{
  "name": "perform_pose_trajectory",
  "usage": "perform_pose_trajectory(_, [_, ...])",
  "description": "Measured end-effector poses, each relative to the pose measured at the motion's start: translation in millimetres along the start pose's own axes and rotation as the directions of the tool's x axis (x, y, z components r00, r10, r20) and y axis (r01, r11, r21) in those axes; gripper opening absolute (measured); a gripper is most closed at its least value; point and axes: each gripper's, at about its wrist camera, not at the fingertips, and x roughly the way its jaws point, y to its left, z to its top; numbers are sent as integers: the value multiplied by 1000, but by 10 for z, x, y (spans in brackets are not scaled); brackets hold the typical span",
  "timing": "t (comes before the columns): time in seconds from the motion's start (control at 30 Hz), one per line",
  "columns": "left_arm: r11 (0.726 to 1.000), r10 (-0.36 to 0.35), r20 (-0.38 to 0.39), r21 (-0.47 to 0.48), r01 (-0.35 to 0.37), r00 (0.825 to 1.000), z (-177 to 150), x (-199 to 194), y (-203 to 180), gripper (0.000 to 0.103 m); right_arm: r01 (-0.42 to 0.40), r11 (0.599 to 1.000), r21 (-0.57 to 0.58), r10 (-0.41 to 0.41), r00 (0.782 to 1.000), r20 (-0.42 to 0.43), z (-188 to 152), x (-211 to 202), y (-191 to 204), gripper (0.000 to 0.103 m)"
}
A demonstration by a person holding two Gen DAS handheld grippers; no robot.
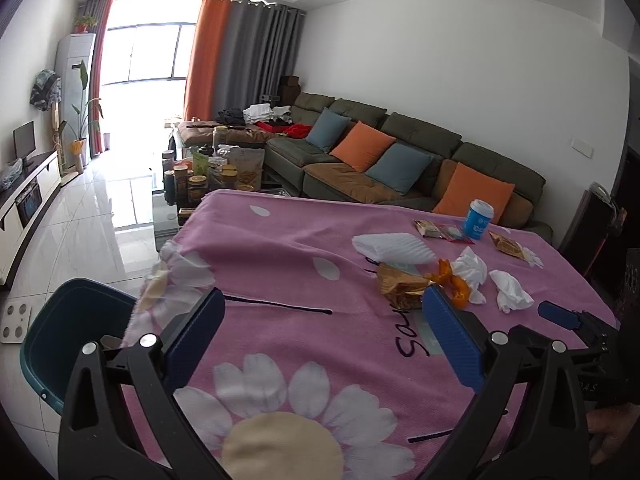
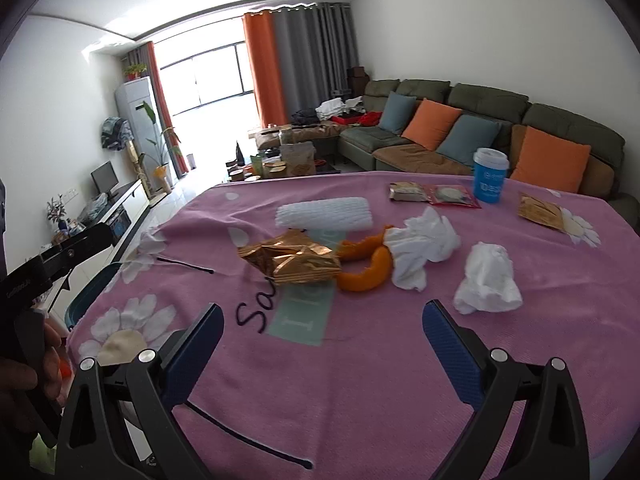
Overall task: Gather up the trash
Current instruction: 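Lower both grippers toward the second gold foil bag and a white tissue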
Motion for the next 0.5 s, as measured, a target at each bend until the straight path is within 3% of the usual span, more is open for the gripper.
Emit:
perform_pose_trajectory(0.2, [998,-59,-42,35,61,997,-133,120,-225,97,89,994,56,-90,996,2,-91,-80,-294,96])
perform_pose_trajectory(0.5, [989,-112,-75,86,118,991,-173,258,-458,97,149,983,103,-149,989,-8,-115,-121,-530,96])
